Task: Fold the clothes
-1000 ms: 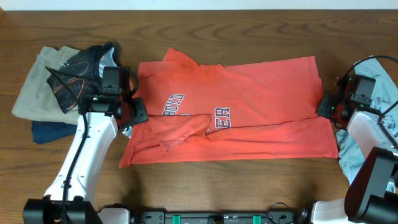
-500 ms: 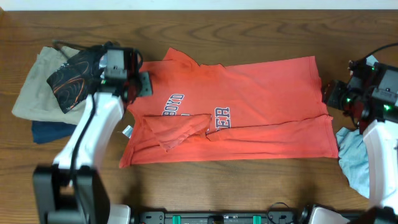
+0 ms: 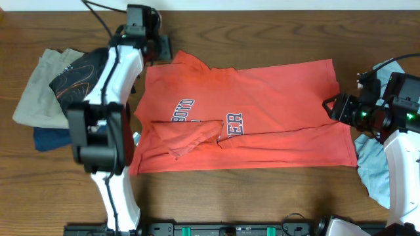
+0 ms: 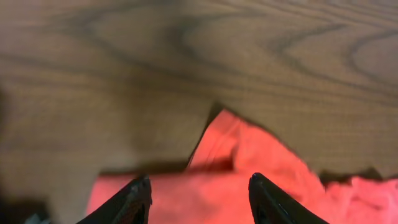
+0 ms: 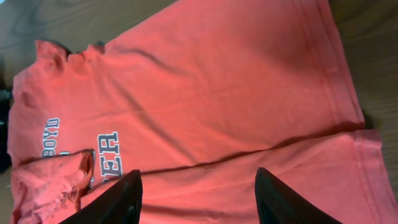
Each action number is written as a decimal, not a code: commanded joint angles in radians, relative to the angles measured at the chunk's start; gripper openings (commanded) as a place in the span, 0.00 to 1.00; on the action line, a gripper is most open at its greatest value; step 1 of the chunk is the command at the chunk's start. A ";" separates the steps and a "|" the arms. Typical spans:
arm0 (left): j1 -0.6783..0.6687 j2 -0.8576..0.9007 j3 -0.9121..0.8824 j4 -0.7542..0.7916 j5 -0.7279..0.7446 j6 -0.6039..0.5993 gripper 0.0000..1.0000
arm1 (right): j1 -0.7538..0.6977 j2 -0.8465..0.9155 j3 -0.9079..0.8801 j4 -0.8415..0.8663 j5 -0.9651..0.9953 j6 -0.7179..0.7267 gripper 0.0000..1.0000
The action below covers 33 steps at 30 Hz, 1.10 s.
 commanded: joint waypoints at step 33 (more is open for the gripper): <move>-0.075 0.035 0.081 0.054 0.154 -0.040 0.06 | 0.009 0.096 0.003 0.245 0.160 -0.058 0.43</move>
